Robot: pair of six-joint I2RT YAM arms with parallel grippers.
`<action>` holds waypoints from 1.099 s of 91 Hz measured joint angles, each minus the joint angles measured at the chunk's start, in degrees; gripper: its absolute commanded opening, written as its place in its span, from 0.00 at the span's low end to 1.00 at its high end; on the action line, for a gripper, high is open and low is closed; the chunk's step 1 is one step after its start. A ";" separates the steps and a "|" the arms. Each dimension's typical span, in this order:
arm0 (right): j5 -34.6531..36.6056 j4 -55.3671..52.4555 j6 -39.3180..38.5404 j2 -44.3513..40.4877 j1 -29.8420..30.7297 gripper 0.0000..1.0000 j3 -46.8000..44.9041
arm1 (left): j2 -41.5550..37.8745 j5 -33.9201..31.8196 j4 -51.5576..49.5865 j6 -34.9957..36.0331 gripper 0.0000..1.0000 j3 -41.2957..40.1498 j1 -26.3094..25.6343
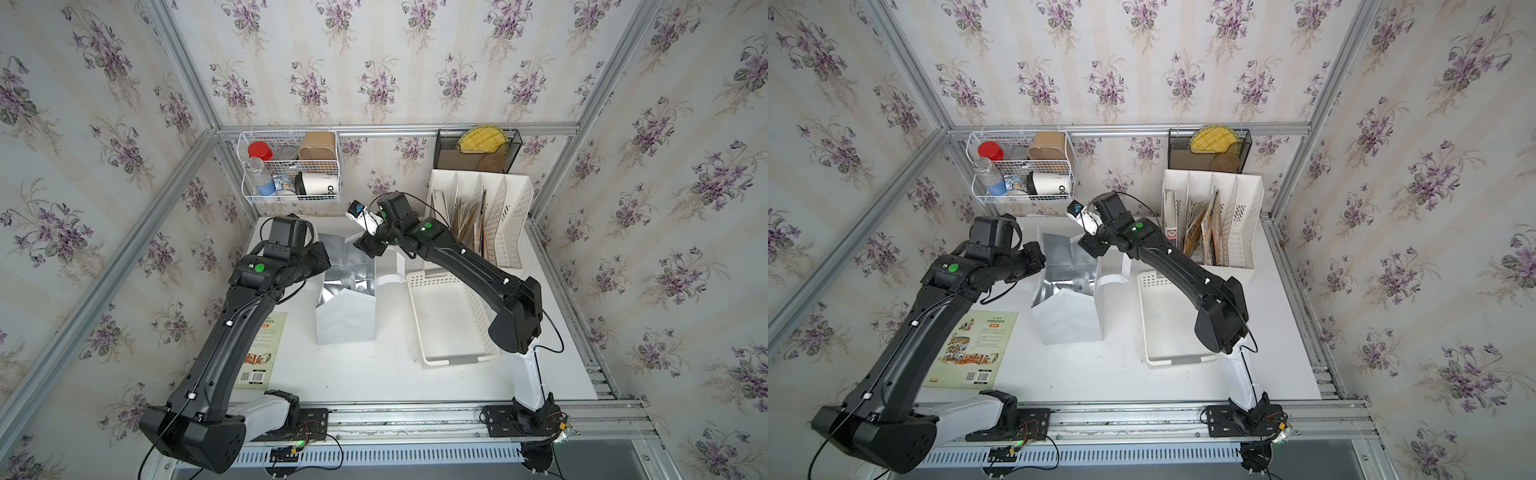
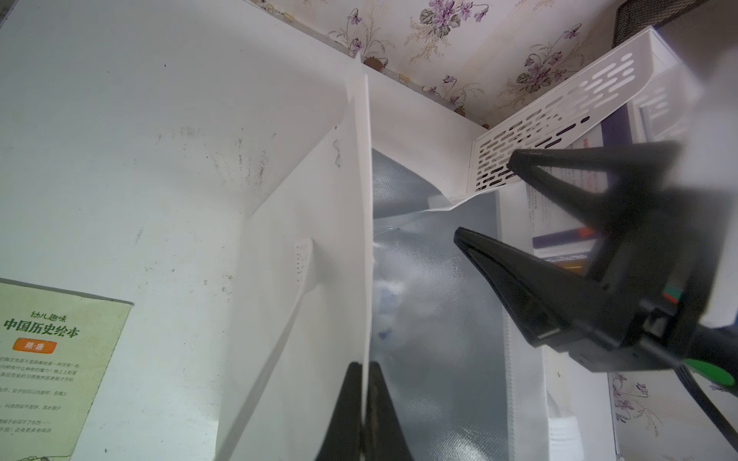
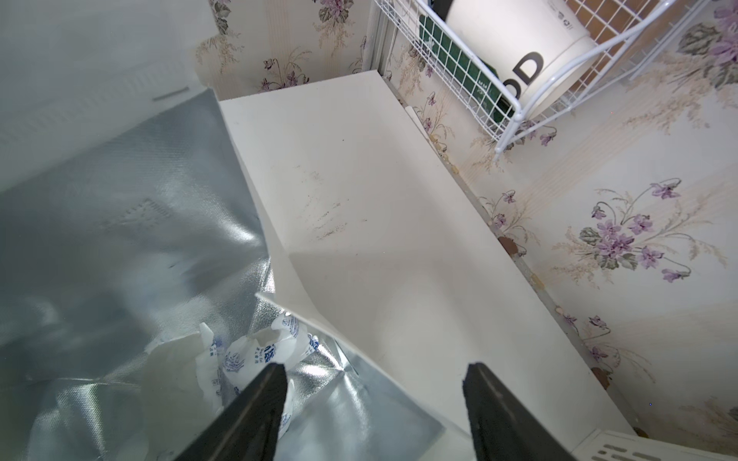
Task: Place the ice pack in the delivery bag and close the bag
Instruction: Adjust the delivery bag at the center of the board.
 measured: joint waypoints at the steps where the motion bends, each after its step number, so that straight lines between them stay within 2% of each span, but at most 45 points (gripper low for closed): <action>1: 0.09 0.02 -0.04 0.11 0.00 0.73 0.17 | 0.00 0.00 0.00 0.00 0.00 -0.02 0.00; 19: 2.58 -0.96 -1.86 3.19 0.02 0.67 3.72 | 0.00 0.48 0.35 0.22 0.00 -0.22 0.15; 25: 3.28 -1.22 -2.58 3.54 0.00 0.60 3.93 | 0.00 0.61 0.46 0.39 0.00 -0.35 0.20; 39: 3.93 -1.70 -3.26 4.02 0.02 0.39 4.11 | 0.00 0.79 0.85 0.66 0.00 -0.48 0.22; 59: 4.74 -2.49 -2.71 2.67 0.02 0.00 3.69 | -0.02 2.84 1.84 2.71 0.00 -0.87 1.64; 69: 5.29 -3.37 -1.05 0.52 0.09 0.00 2.60 | -0.09 4.74 2.32 5.53 0.00 -0.70 2.75; 82: 7.02 -4.11 2.67 -3.82 0.96 0.00 -1.01 | -0.09 4.13 1.09 10.82 0.00 1.31 2.84; 100: 10.71 -4.46 12.28 -11.50 3.82 0.00 -7.45 | 2.71 1.18 -6.08 16.79 0.00 10.10 3.63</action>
